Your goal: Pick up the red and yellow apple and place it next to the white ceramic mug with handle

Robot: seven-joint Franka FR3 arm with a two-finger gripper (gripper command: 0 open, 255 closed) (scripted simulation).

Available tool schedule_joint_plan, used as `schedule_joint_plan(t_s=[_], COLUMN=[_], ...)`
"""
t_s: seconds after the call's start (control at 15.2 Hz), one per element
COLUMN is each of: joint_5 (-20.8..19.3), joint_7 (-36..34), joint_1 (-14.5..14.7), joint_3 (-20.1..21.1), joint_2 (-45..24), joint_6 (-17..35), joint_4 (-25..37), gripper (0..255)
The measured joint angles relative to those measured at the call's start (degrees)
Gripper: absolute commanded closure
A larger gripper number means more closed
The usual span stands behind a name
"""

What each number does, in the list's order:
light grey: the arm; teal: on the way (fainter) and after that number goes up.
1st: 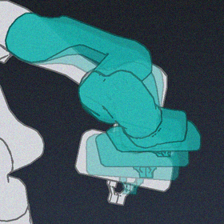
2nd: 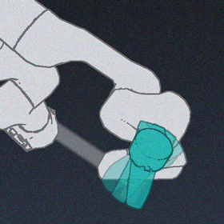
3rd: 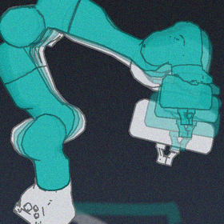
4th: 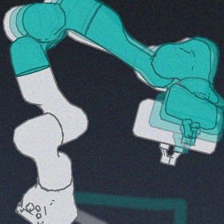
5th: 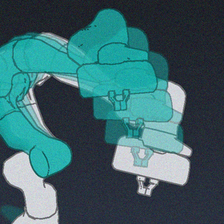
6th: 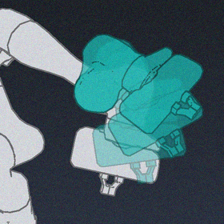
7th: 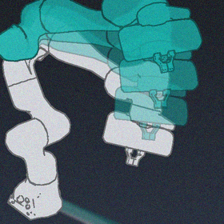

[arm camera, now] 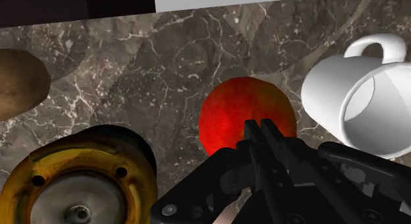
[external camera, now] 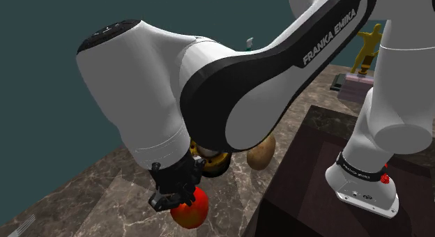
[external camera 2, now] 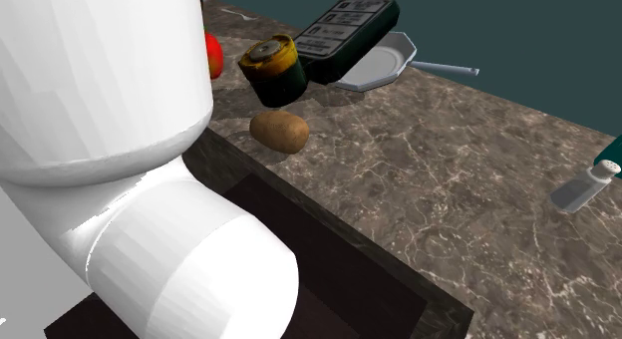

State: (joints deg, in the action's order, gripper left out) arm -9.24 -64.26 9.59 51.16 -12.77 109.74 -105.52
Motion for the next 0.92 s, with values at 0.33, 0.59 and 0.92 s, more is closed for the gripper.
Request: schedule_joint_plan(t_s=[0.33, 0.59, 0.92], joint_5=[-1.35, -1.64, -1.67], joint_7=[-0.99, -1.11, -1.12], joint_1=[0.51, 0.57, 0.58], joint_3=[-0.46, -0.59, -0.6], joint_2=[-1.45, -1.75, -1.78], joint_6=[3.25, 3.91, 3.95], joint_4=[-2.36, -2.8, -2.82], gripper=[255, 255, 0])
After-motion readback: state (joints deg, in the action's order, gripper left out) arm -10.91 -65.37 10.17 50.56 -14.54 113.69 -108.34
